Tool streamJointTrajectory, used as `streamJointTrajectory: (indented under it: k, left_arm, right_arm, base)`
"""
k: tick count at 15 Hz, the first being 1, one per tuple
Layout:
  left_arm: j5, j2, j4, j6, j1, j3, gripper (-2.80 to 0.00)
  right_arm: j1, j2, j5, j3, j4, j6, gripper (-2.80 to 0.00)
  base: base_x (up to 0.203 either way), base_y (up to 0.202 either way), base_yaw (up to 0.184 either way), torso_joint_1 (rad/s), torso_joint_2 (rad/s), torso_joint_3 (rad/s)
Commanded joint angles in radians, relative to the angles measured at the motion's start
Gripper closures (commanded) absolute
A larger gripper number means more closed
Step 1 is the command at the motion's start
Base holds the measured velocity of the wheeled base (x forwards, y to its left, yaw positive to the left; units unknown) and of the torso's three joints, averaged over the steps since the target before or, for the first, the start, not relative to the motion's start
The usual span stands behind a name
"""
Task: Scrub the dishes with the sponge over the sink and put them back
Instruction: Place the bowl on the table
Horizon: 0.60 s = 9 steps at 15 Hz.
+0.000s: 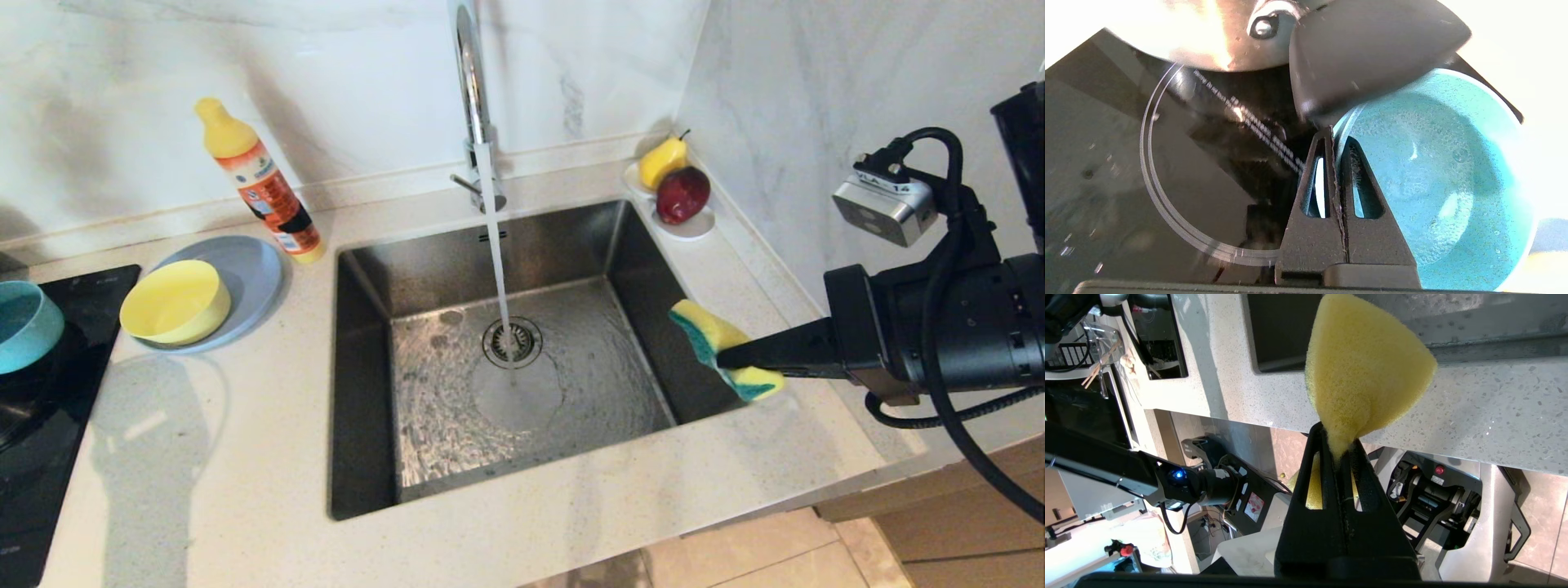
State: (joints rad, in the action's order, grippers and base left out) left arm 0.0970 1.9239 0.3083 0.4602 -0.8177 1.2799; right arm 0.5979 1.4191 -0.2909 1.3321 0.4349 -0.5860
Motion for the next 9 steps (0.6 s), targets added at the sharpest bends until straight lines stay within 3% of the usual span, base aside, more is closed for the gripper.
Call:
streamJointTrajectory:
  k: [1,9]
  left_arm:
    - [0.0,0.08,0.006,0.0,0.008,0.04,0.0]
    - [-0.004,0.168,-0.022,0.022,0.081,0.176,0.0]
  right_arm:
    - [0.0,0.003,-0.002,0.001,0.002,-0.003,0.0]
    - [0.0,-0.013,-0.007,0.001,0.004,0.011,0.0]
  base:
    - [0.0,0.0,0.0,0.0,0.0,0.0]
    - [0.0,0.0,0.0,0.0,0.0,0.0]
